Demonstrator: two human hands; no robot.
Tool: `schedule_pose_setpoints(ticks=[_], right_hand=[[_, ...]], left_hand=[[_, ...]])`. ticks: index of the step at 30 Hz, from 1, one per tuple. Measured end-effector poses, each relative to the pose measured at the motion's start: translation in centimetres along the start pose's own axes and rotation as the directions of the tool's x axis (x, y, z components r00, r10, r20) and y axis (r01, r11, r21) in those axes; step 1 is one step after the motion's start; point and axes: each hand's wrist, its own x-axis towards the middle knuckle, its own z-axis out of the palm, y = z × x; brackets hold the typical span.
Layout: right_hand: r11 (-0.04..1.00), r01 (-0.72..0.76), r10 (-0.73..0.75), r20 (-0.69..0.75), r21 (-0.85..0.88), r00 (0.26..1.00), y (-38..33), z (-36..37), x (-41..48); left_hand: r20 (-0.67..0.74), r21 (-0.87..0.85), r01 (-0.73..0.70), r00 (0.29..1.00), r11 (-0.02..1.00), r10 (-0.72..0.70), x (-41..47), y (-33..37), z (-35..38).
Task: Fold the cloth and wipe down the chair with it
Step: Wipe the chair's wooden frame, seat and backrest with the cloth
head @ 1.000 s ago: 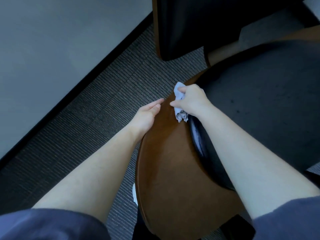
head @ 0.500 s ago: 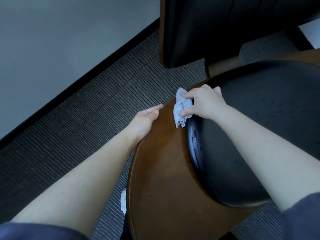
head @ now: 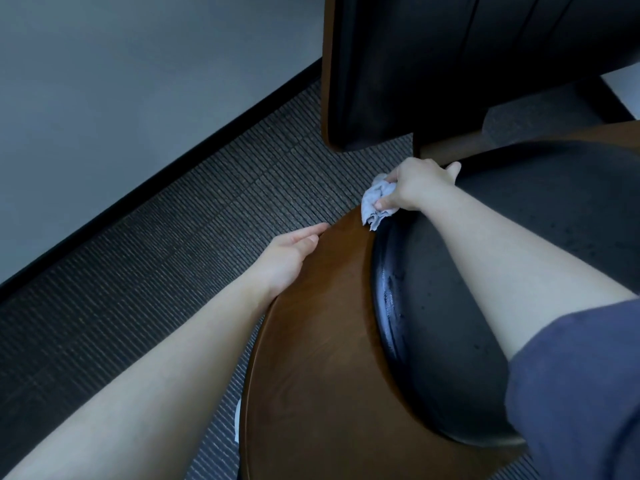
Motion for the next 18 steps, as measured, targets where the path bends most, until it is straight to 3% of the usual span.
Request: schedule_pose_setpoints(ticks=[3,10,18], right_hand=[[1.000,-0.001,0.001,0.014,-0.020,1.000,-0.5,0.2,0.4],[0.989,0.149,-0.148,-0.064,0.003,0.987,-1.5,1.9,-3.7],[0.879,0.476,-0.476,0.006,-0.025,0.879,-1.0,3.6,-13.5]], left_hand=[[-0.001,0.051,-0.014,1.000,0.999,0.014,0.1,-0.1,-0.1],[-0.059,0.126,-0.002,0.998,0.992,0.010,-0.3,0.0,0.0],[-0.124,0.108,0.083,0.990,0.991,-0.070,-3.5,-0.1,-0.4]])
